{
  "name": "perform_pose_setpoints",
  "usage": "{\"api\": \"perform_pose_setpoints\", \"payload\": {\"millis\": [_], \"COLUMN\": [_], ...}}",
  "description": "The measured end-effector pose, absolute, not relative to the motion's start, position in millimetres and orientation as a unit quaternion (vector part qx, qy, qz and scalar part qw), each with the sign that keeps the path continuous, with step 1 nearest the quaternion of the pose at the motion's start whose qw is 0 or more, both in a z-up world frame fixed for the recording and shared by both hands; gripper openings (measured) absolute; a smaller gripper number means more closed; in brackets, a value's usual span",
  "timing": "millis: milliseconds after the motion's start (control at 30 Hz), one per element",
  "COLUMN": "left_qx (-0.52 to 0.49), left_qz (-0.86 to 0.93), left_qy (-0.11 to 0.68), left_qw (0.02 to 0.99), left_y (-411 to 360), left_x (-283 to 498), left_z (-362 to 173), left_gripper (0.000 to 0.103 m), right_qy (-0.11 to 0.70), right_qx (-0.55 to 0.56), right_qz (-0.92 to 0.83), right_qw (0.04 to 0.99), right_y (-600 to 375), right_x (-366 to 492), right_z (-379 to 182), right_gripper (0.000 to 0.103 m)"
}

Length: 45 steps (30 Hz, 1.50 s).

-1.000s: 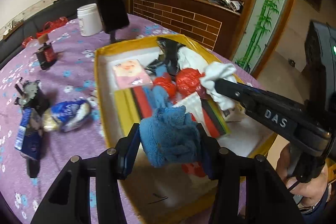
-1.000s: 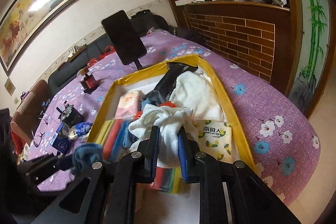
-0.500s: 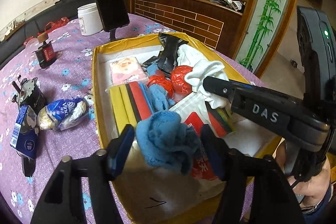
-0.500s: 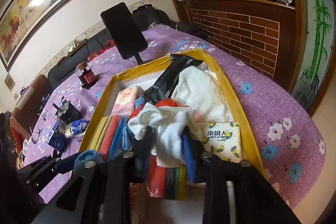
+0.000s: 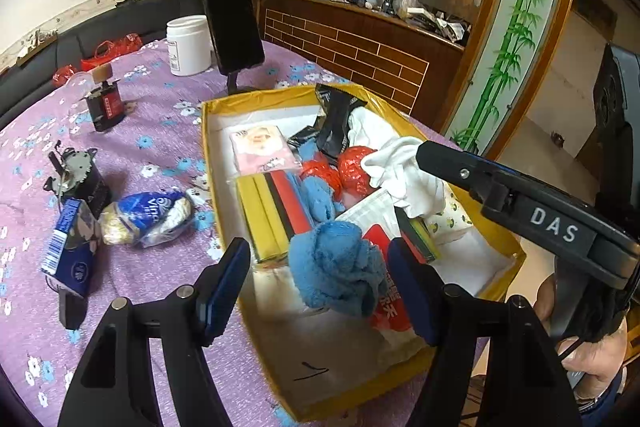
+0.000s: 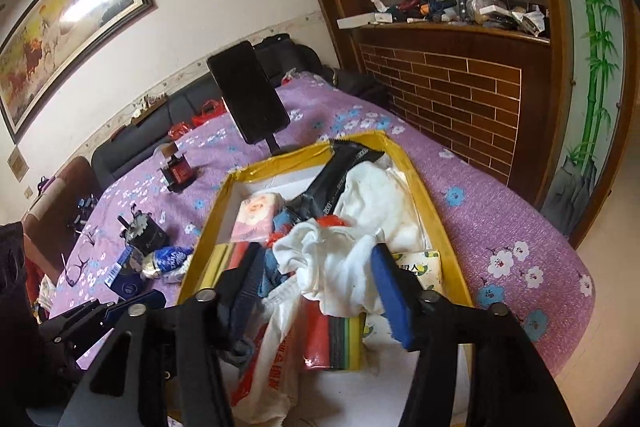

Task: Organize soft objects
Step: 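Lower both cloths into the tray and open both grippers, then move both grippers back toward the blue carton and wrapped bottle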

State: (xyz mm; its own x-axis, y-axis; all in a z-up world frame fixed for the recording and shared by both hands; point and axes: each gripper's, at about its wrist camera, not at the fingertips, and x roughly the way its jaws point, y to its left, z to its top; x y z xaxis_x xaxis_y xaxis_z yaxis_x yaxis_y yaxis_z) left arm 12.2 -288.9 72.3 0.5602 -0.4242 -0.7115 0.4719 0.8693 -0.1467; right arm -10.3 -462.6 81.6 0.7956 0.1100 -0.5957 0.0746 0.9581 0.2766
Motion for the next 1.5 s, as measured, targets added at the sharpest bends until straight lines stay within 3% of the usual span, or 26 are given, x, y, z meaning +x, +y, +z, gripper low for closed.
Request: {"api": "perform_pose_setpoints", "payload": {"millis": [333,833,1133,1167,1233,1300,1367,1500], "left_qx": [0.014,-0.023,0.012,0.02,0.04,0.038,0.038,0.012], "left_qz": [-0.24,-0.118,-0.076,-0.077,-0.054,-0.061,-0.056,-0.066], "left_qy": [0.389,0.398,0.433,0.436,0.446,0.458,0.465,0.463], "left_qw": [0.89,0.909,0.898,0.896,0.893,0.886,0.882,0.884], "left_y": [-248.9,-123.5,-125.6,-129.3,-135.7,-138.4,-138.7,-127.0], "left_x": [7.1,23.3,70.0,75.7,87.3,95.4,98.7,88.8], "left_z": [81.0,77.2,54.7,51.3,42.1,34.4,28.2,33.0], "left_gripper": [0.07,0.07,0.07,0.068,0.043,0.029,0.021,0.02], "right_qy": [0.314,0.341,0.348,0.35,0.351,0.353,0.356,0.37], "right_qx": [0.139,0.113,0.103,0.102,0.101,0.1,0.097,0.099], "right_qz": [0.031,0.091,0.111,0.112,0.114,0.116,0.12,0.145], "right_qw": [0.939,0.929,0.925,0.924,0.924,0.923,0.922,0.912], "right_y": [-438.0,-386.3,-371.5,-370.7,-369.6,-368.3,-366.0,-357.6], "right_x": [-17.0,-14.1,-16.7,-16.9,-17.0,-16.5,-14.8,-4.7], "right_z": [93.2,84.1,80.4,80.1,80.2,80.7,81.8,83.3], "right_gripper": [0.062,0.064,0.064,0.064,0.064,0.064,0.064,0.064]}}
